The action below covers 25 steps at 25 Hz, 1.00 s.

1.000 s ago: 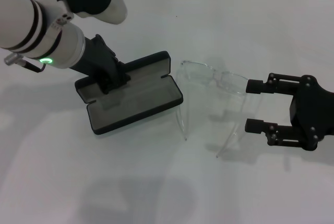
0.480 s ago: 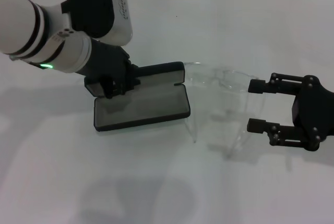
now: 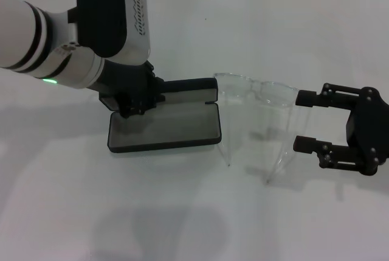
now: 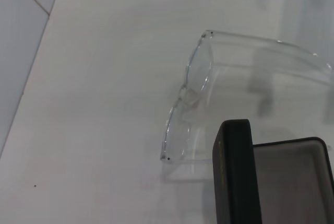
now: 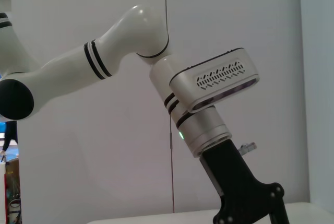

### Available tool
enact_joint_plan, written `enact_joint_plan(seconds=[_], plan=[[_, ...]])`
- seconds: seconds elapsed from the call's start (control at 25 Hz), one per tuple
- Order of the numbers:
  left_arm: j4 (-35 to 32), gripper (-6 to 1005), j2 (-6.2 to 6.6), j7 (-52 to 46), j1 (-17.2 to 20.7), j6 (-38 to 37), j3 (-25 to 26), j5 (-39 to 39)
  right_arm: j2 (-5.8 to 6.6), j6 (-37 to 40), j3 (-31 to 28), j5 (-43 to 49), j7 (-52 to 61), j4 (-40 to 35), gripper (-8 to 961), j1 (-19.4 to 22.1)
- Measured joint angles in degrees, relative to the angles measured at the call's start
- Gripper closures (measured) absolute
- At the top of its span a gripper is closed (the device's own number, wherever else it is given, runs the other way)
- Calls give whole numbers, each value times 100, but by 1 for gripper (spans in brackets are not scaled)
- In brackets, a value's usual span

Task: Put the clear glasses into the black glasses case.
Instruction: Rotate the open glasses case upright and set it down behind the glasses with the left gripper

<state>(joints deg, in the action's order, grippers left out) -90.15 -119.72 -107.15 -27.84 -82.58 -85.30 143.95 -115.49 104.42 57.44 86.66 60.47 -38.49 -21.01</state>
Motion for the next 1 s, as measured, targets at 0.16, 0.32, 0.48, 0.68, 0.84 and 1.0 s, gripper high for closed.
enact_joint_plan(seconds=[0.16,0.32,0.48,0.68,0.84,1.0], plan=[[-40,801,2,18,41,-22,-4,-23,0,17,-9,0,-1,0,278,-3],[-59,801,17,116,58,-88,-5,-119,0,39,-8,0,-1,0,278,-8],[-72,802,21,237,-7,-249,-13,-148,0,63,-16,-1,-1,0,278,-31],[-48,802,8,314,-60,-298,-74,-132,0,64,-23,-82,-1,0,278,6],[-43,801,6,329,-70,-287,-127,-106,0,64,-23,-91,-1,0,278,23],[-126,800,14,315,-13,-298,-105,-14,7,90,-28,-130,-1,0,278,73]])
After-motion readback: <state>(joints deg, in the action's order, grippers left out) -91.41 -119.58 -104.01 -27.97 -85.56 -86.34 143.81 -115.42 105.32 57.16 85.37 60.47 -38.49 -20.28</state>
